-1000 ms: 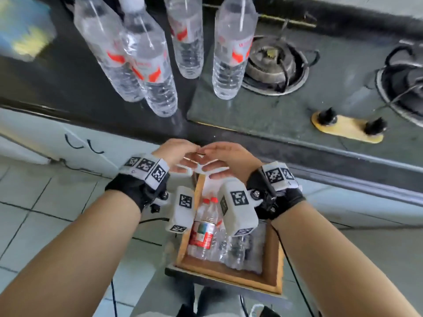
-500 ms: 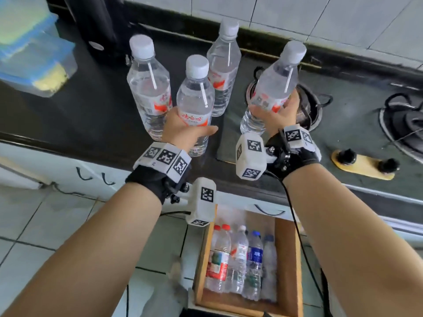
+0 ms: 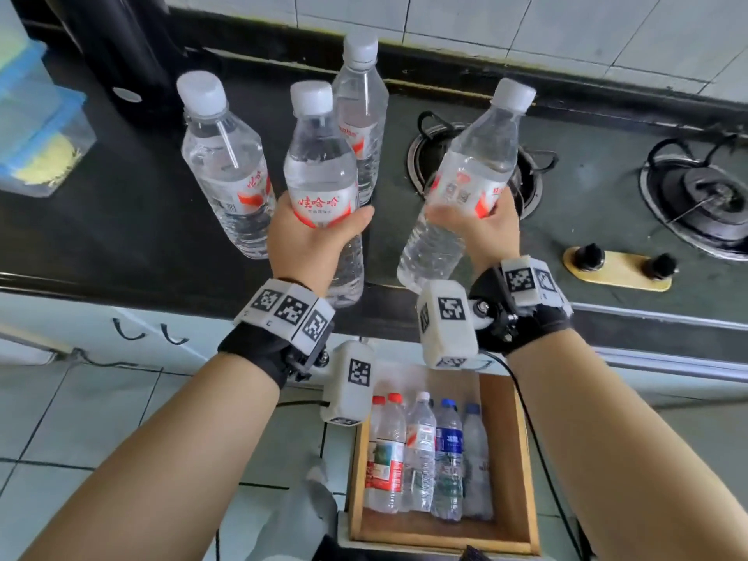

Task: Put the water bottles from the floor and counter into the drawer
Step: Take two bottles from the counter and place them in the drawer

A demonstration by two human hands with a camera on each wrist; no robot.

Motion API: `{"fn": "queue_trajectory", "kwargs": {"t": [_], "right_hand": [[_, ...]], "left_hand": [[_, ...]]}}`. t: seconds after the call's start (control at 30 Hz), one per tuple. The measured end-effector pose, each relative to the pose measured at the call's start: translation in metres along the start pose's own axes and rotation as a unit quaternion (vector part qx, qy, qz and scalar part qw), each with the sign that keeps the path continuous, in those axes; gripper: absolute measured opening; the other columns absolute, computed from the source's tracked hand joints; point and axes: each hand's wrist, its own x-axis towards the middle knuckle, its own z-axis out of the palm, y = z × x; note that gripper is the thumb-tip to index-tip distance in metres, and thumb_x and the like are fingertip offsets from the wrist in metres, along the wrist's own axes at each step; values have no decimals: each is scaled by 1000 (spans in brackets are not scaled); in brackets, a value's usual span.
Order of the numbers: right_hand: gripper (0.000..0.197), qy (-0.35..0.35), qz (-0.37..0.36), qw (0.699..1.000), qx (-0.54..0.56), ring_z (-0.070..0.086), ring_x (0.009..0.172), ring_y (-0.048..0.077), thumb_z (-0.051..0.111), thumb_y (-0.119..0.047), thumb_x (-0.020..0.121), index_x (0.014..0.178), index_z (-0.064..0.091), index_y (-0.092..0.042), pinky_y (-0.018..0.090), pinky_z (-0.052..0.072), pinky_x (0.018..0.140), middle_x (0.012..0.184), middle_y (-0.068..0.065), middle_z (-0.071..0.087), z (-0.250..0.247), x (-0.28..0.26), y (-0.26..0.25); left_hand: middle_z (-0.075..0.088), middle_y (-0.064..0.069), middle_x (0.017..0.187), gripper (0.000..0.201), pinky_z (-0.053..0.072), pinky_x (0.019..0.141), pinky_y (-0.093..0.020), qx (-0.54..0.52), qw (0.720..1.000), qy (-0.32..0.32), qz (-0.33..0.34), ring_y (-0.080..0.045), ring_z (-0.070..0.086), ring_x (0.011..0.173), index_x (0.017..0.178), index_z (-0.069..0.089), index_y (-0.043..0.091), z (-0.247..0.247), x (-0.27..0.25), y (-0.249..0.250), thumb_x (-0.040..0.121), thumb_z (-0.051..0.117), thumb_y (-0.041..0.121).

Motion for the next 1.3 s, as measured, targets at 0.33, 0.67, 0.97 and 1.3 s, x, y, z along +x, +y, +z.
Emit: {"fn": "queue_trajectory", "kwargs": {"t": [0.33,0.67,0.97,1.3], "right_hand": [[79,-232,61,971,-7,70,80,7,81,-12,45,117,53,7,20,55,69,81,-6,75,-112,-83,63],[61,-258,217,924,-181,69,91,16,87,-20,45,97,57,-31,37,55,85,92,-6,72,-180,-122,224],[91,-209,390,808,-389,64,86,17,74,-63,46,119,49,-15,34,55,74,98,-4,65,-173,-125,358],[70,-183,385,728,-537,61,94,30,66,-37,79,132,34,-4,38,49,75,106,10,62,-156,-119,412]], "left_hand": [[72,1,87,48,56,77,-28,-30,983,-174,-48,-15,70,85,94,66,19,59,-105,-23,51,75,38],[73,2,95,59,57,80,-30,68,952,-226,-195,-14,71,90,96,64,27,93,-190,-178,41,82,39],[69,11,84,53,48,73,-22,299,878,-255,-274,-1,62,77,100,66,23,92,-180,-307,55,84,45],[61,-8,115,93,54,89,-40,474,751,-258,-381,-27,64,95,126,47,12,97,-179,-376,55,70,69]]}}
